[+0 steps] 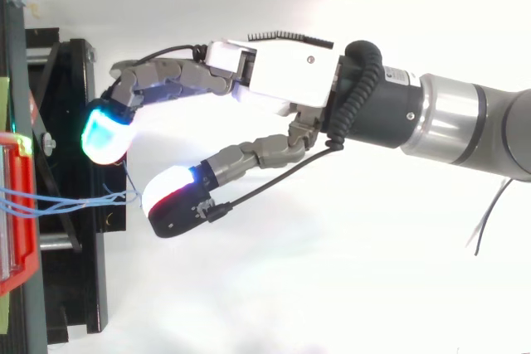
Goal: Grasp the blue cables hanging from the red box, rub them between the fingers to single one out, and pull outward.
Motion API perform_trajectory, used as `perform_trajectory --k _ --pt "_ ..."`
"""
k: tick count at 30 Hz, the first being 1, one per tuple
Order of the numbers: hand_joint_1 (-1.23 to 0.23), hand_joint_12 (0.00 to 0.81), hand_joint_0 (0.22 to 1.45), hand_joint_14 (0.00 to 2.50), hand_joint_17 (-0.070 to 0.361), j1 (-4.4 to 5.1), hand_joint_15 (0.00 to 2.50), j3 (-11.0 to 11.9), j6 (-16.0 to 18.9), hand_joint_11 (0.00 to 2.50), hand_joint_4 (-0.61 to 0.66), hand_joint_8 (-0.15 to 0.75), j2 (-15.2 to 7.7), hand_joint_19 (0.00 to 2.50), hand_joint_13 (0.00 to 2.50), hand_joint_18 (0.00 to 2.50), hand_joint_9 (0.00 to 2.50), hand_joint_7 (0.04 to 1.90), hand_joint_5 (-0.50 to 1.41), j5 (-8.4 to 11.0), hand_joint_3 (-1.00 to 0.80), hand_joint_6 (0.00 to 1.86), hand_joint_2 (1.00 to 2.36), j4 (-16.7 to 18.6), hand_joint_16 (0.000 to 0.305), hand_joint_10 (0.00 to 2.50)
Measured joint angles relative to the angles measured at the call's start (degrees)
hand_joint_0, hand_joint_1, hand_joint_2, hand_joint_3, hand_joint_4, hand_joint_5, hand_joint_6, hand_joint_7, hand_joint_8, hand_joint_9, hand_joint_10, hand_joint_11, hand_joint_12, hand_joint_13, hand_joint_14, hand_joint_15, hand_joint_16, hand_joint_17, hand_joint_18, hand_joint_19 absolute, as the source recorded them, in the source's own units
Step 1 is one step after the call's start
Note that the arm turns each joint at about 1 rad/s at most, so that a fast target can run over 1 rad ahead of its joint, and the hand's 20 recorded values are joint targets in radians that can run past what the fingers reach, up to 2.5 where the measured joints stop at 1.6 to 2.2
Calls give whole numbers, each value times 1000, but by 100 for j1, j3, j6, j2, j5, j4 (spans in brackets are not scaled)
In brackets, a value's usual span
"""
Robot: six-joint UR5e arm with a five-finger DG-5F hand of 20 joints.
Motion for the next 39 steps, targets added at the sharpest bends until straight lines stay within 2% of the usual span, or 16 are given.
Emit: perform_trajectory --k 5,12,17,33,36,39 --pt "-729 403 469 5 129 74 163 2 -167 100 298 273 -2 196 200 103 499 895 -130 15 -500 503 1000 141 57 3" --pt "-723 402 474 5 126 221 160 2 -179 100 310 273 -7 207 217 120 534 889 -121 16 -500 503 1000 236 56 3" --pt "-717 401 475 5 126 263 167 2 -181 95 312 272 -7 207 227 132 540 890 -119 17 -500 503 1000 288 56 3" --pt "-708 395 486 6 122 182 175 1 -134 102 317 275 -31 230 253 155 566 894 -113 54 -500 503 1000 445 54 3" --pt "-706 389 499 6 119 178 188 106 -62 100 316 270 -205 245 267 171 575 903 -110 65 -500 503 1000 547 53 3" --pt "-711 385 519 7 115 175 181 416 197 98 318 265 -509 246 279 184 589 929 -104 -15 -500 503 1000 551 51 3"
